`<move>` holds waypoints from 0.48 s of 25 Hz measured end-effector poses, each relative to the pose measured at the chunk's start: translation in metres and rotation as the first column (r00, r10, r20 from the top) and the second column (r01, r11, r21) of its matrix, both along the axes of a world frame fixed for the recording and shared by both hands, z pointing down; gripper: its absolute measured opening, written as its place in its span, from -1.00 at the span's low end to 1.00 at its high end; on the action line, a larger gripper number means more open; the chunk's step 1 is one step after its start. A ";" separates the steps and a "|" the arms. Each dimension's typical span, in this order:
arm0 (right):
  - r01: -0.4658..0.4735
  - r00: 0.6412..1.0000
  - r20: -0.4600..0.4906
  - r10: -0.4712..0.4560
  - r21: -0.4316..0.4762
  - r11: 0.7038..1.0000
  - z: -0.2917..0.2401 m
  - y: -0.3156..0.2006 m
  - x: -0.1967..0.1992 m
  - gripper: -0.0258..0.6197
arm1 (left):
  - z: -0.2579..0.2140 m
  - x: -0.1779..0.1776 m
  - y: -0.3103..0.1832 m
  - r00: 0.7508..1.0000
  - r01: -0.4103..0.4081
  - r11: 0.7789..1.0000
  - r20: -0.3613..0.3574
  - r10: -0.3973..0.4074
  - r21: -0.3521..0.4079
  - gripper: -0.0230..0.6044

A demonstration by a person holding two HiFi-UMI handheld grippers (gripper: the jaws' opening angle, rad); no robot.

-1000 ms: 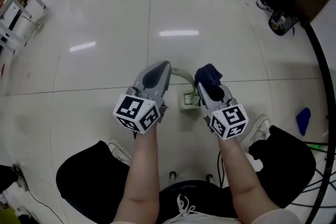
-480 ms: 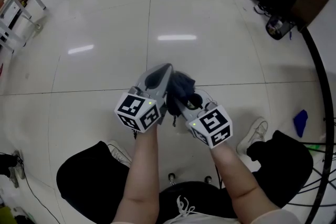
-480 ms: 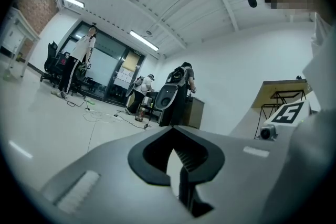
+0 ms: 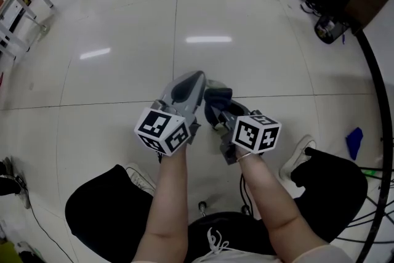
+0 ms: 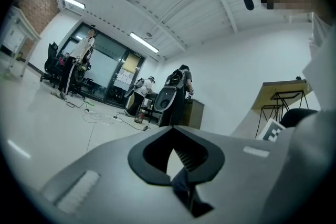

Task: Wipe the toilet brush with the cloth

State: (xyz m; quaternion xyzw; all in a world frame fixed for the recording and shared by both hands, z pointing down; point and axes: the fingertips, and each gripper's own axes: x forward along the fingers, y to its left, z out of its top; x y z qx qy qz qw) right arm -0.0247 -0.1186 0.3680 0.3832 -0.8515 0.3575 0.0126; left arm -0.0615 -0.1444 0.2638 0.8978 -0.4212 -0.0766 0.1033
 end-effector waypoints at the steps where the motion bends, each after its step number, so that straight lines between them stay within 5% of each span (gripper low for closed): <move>1: -0.021 1.000 0.009 0.022 -0.024 0.999 0.007 -0.002 0.006 -0.73 | -0.001 0.001 0.000 1.000 0.000 1.000 -0.007 0.000 0.001 -0.90; 7: -0.097 0.995 -0.005 0.097 -0.125 0.987 0.049 -0.003 0.023 -0.73 | -0.001 0.000 0.001 0.997 0.030 0.999 0.073 -0.031 0.026 -0.91; 12: -0.133 0.991 -0.054 0.125 -0.187 0.973 0.089 -0.003 0.039 -0.73 | -0.001 0.006 0.001 0.998 0.031 0.999 0.054 -0.033 0.031 -0.91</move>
